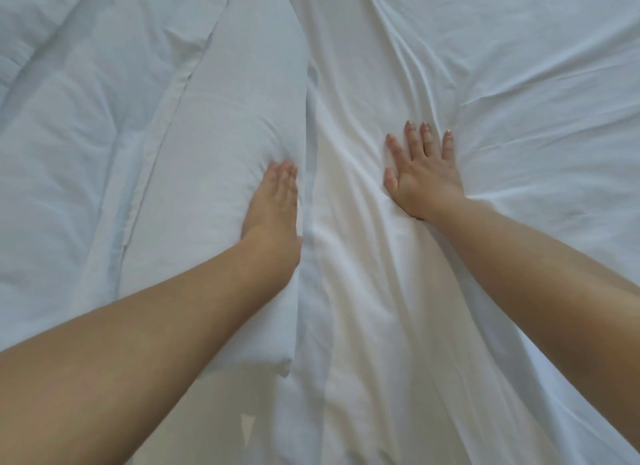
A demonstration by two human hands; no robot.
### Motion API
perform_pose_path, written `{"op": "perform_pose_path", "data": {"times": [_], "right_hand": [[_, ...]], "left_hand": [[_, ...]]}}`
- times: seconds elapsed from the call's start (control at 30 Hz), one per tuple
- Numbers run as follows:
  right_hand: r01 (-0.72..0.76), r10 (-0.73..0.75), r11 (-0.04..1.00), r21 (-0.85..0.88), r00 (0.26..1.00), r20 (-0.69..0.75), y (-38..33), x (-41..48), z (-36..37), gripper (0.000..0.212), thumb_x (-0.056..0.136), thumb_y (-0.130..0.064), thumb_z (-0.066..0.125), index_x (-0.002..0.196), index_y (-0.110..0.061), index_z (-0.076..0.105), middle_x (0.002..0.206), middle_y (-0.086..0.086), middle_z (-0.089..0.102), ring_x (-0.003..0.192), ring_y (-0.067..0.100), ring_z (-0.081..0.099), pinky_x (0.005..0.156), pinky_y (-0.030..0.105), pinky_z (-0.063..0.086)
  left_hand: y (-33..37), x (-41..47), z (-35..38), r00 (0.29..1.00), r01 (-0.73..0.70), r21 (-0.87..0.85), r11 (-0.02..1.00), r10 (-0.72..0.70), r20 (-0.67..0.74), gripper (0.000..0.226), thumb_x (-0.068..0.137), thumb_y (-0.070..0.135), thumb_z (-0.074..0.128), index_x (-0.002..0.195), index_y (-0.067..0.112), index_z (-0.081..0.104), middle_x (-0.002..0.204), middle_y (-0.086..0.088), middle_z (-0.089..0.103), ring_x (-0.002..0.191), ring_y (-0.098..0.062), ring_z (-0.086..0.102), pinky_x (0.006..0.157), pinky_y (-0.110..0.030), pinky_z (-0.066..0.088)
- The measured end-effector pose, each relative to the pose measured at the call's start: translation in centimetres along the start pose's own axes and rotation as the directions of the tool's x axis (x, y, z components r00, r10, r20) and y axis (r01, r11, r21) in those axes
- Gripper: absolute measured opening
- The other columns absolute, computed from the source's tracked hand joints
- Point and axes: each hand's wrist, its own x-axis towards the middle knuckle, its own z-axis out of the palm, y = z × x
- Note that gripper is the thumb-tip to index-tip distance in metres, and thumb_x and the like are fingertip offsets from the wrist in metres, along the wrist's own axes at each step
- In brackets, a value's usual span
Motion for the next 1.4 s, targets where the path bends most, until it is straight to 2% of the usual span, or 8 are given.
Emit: {"op": "perform_pose_path", "data": {"times": [0.23, 0.37, 0.53, 0.83, 1.0, 1.17, 1.27, 1.4], "right_hand": [[0.016, -0.016, 1.0, 0.015, 1.0, -0.003, -0.3, -0.9, -0.1, 0.064, 0.096, -0.044, 0.012, 0.157, -0.026, 0.005, 0.164, 0.011, -0.004, 0.15, 0.031, -0.007, 0.118, 0.055, -0.008], [0.019, -0.019, 0.999, 0.031, 1.0, -0.002, -0.2, -1.4, -0.2, 0.064, 0.096, -0.044, 0.014, 0.157, -0.026, 0.007, 0.164, 0.011, -0.002, 0.15, 0.031, -0.006, 0.118, 0.055, -0.007], [0.024, -0.024, 0.999, 0.04, 1.0, -0.008, -0.2, -1.5, -0.2, 0.063, 0.096, -0.043, 0.015, 0.156, -0.026, 0.009, 0.164, 0.011, -0.001, 0.15, 0.031, -0.005, 0.118, 0.055, -0.007], [0.043, -0.043, 0.997, 0.059, 0.999, -0.001, 0.3, -1.6, 0.1, 0.063, 0.096, -0.043, 0.016, 0.156, -0.027, 0.009, 0.164, 0.011, 0.0, 0.15, 0.03, -0.004, 0.119, 0.054, -0.007], [0.035, -0.037, 0.999, 0.028, 0.998, 0.042, 0.4, -1.6, 0.0, 0.063, 0.096, -0.045, 0.016, 0.156, -0.027, 0.008, 0.164, 0.011, -0.001, 0.15, 0.031, -0.004, 0.118, 0.055, -0.007], [0.027, -0.024, 0.999, -0.043, 0.997, 0.075, -0.3, -1.6, -0.6, 0.064, 0.095, -0.044, 0.013, 0.156, -0.025, 0.008, 0.163, 0.014, 0.0, 0.15, 0.034, -0.001, 0.118, 0.056, -0.007], [0.02, -0.018, 1.0, -0.019, 0.997, 0.08, -1.0, -3.3, -0.9, 0.064, 0.097, -0.042, 0.014, 0.156, -0.02, 0.008, 0.162, 0.017, 0.002, 0.15, 0.034, 0.0, 0.119, 0.055, -0.004], [0.083, -0.077, 0.995, -0.051, 0.99, 0.114, -1.2, -7.9, -0.3, 0.064, 0.098, -0.043, 0.011, 0.157, -0.018, 0.003, 0.163, 0.016, 0.002, 0.15, 0.03, 0.0, 0.12, 0.052, -0.001]], "left_hand": [[0.3, -2.4, 0.4, 1.0, -0.01, -0.015, 1.0, 0.01, -0.012, 0.078, 0.102, 0.049, 0.01, 0.145, -0.01, -0.015, 0.156, -0.026, -0.018, 0.146, -0.038, -0.015, 0.116, -0.05, -0.012], [1.5, -4.4, 1.2, 0.997, -0.076, 0.028, 0.997, 0.077, -0.021, 0.078, 0.102, 0.049, 0.008, 0.144, -0.011, -0.017, 0.155, -0.028, -0.02, 0.145, -0.04, -0.017, 0.114, -0.052, -0.015], [1.8, -5.1, 1.7, 0.997, -0.07, 0.027, 0.997, 0.07, -0.036, 0.08, 0.102, 0.051, 0.009, 0.144, -0.011, -0.018, 0.153, -0.029, -0.023, 0.144, -0.04, -0.019, 0.113, -0.052, -0.016], [2.3, -8.1, 2.8, 0.987, -0.134, -0.032, 0.99, 0.13, -0.095, 0.081, 0.103, 0.049, 0.01, 0.133, -0.017, -0.026, 0.152, -0.032, -0.024, 0.143, -0.043, -0.02, 0.111, -0.054, -0.018], [2.9, -11.2, 2.1, 0.989, -0.093, -0.215, 0.972, 0.066, -0.129, 0.079, 0.104, 0.046, 0.014, 0.14, -0.015, -0.021, 0.153, -0.031, -0.022, 0.144, -0.042, -0.018, 0.111, -0.053, -0.018], [4.9, -16.6, 3.1, 0.991, 0.013, -0.363, 0.932, -0.06, -0.12, 0.078, 0.104, 0.043, 0.011, 0.136, -0.019, -0.024, 0.148, -0.036, -0.027, 0.141, -0.046, -0.021, 0.103, -0.056, -0.025], [6.3, -18.0, 3.2, 0.987, 0.07, -0.488, 0.87, -0.132, -0.092, 0.081, 0.103, 0.046, 0.011, 0.138, -0.017, -0.026, 0.146, -0.035, -0.03, 0.141, -0.045, -0.023, 0.106, -0.054, -0.024], [8.6, -19.0, 3.1, 0.982, 0.096, -0.62, 0.778, -0.178, -0.071, 0.083, 0.101, 0.051, 0.009, 0.141, -0.013, -0.024, 0.151, -0.031, -0.027, 0.141, -0.04, -0.026, 0.109, -0.051, -0.023]]}}
